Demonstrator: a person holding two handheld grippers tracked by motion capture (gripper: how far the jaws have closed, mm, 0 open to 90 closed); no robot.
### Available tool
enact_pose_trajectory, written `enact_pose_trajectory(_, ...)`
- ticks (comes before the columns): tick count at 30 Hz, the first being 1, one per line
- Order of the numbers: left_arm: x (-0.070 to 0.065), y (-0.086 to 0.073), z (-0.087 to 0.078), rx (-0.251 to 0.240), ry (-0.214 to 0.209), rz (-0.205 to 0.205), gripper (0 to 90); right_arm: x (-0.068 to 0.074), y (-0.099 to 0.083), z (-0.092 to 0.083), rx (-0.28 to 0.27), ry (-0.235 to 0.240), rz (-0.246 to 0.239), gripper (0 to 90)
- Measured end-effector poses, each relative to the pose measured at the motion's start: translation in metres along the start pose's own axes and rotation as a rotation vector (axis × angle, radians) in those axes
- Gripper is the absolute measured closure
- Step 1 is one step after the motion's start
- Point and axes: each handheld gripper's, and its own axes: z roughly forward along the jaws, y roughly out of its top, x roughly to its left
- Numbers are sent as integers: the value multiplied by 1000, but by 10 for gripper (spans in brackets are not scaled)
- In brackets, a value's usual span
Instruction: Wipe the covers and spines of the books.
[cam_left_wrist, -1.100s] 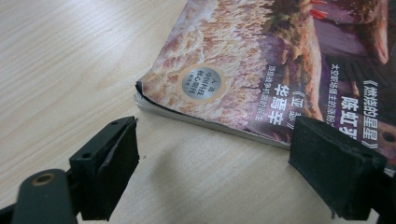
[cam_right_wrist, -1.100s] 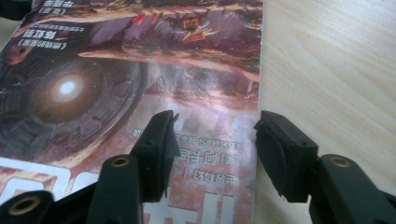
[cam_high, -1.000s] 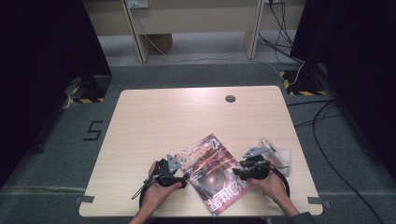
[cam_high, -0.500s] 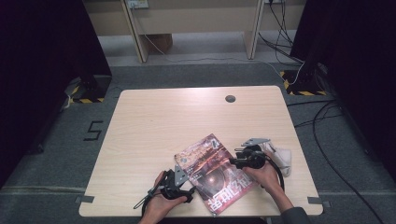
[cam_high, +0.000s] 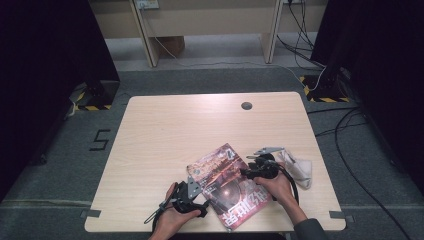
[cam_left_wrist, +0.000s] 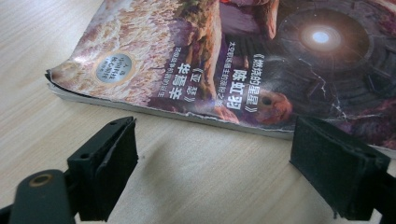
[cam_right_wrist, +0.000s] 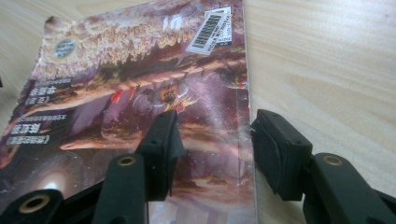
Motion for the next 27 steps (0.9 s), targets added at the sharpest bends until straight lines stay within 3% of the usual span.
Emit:
enact_pose_trajectory(4,-2,-1,0,-8,13,-1,120,0,0,-3,-16,12,46,503)
enact_pose_trajectory(8,-2,-1,-1,-7,25,6,112,-1,3,-14,-83,67,81,527)
enact_pose_trajectory(11,-2,-2,-1,-8,30,2,103,0,4,-21,-97,126,93,586)
enact_pose_trajectory(15,-3,-2,-1,-11,31,4,103,6,8,-25,-65,86,20,623)
enact_pose_trajectory(19,-3,-3,-1,-13,33,3,103,8,8,-27,-71,103,25,621)
enact_pose_trajectory(27,-4,-3,-1,-16,38,5,104,13,9,-32,-54,103,-30,644)
